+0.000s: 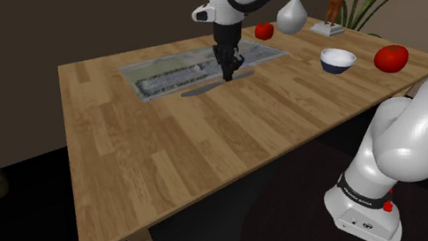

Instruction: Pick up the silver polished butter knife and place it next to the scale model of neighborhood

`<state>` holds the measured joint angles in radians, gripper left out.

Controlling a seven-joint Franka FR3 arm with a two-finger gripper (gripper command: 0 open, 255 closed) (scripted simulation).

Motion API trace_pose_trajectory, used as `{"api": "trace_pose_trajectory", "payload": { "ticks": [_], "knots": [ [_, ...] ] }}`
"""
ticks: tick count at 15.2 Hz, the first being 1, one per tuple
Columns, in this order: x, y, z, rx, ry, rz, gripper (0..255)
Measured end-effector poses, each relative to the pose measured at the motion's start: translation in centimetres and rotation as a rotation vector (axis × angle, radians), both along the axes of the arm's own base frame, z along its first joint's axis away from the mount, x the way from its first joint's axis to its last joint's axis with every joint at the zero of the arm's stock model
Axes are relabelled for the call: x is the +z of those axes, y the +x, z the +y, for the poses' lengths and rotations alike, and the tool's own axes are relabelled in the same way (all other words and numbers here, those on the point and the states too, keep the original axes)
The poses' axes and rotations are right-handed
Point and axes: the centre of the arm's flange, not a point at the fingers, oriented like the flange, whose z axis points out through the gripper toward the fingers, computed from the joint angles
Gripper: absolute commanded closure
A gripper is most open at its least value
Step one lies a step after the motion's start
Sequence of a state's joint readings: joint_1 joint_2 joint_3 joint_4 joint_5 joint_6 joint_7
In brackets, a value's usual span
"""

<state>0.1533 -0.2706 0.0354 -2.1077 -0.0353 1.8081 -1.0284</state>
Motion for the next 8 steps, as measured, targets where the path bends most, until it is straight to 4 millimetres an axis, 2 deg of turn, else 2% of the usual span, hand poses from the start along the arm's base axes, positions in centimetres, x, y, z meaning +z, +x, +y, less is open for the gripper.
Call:
{"api": "trace_pose_trajectory", "payload": {
  "ticks": [5,8],
  "knots": [
    [0.1,-2.5,-6.5,0.0,0.0,0.0,255],
    [-1.2,-3.0,-7.6,0.001,0.0,0.0,255]
  ]
}}
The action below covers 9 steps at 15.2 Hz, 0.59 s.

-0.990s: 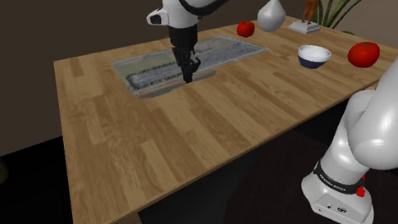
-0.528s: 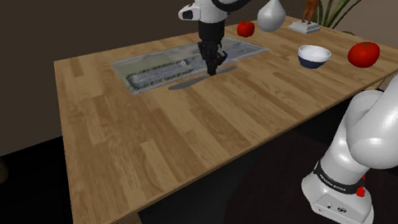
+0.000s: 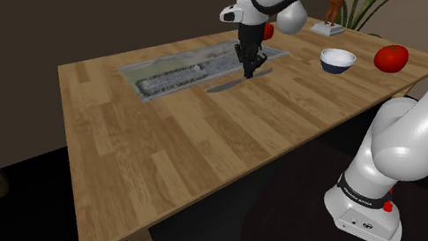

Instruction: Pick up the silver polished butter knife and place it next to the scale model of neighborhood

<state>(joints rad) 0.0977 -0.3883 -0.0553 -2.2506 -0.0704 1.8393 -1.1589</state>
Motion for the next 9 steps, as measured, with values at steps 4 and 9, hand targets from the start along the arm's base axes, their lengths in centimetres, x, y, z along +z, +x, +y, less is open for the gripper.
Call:
{"api": "trace_pose_trajectory", "payload": {
  "ticks": [4,9],
  "knots": [
    [-2.0,-0.2,-0.2,0.001,0.0,0.0,255],
    [-4.6,-0.1,-0.1,0.001,0.0,0.0,255]
  ]
}}
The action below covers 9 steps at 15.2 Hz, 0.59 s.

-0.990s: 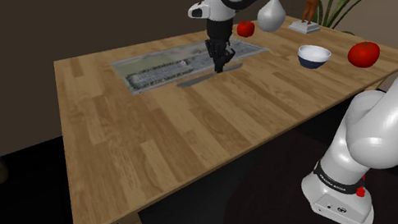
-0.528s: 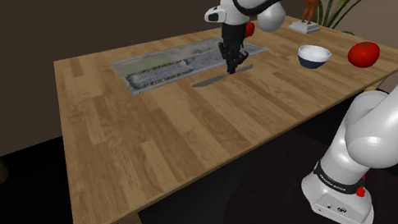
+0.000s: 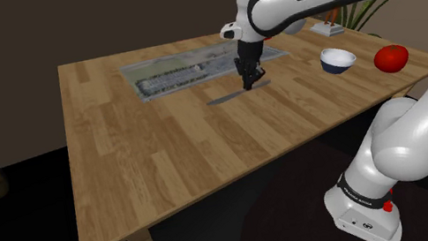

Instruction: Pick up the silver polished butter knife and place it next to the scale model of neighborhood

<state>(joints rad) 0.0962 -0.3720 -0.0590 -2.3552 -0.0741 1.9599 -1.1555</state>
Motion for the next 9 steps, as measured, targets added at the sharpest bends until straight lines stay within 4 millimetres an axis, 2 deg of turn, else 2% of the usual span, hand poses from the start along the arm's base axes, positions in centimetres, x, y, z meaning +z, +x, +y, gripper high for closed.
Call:
{"api": "trace_pose_trajectory", "payload": {
  "ticks": [9],
  "knots": [
    [-4.2,0.0,-0.1,0.0,0.0,0.0,255]
  ]
}}
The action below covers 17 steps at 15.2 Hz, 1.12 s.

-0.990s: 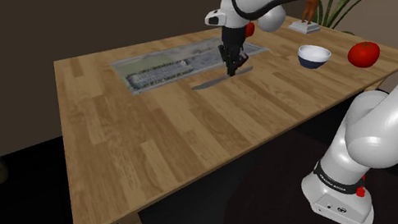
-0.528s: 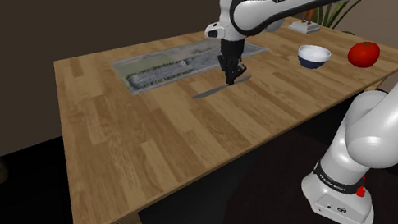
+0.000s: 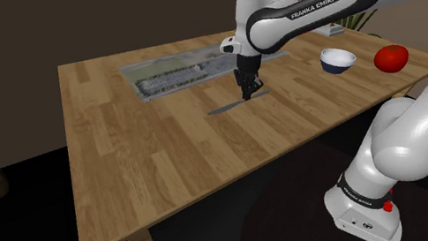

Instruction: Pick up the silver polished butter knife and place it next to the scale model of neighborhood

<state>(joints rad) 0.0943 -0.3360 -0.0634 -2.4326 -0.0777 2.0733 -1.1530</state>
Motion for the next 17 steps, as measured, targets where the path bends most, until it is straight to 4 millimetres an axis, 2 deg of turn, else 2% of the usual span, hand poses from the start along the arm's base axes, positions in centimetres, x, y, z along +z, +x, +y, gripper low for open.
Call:
{"api": "trace_pose_trajectory", "payload": {
  "ticks": [5,6,12,17],
  "knots": [
    [-0.2,0.0,0.0,0.0,0.0,0.0,255],
    [-0.2,0.0,0.0,0.0,0.0,0.0,0],
    [-0.2,0.0,0.0,0.0,0.0,0.0,0],
    [4.4,0.0,0.3,0.0,0.0,-0.002,0]
  ]
}}
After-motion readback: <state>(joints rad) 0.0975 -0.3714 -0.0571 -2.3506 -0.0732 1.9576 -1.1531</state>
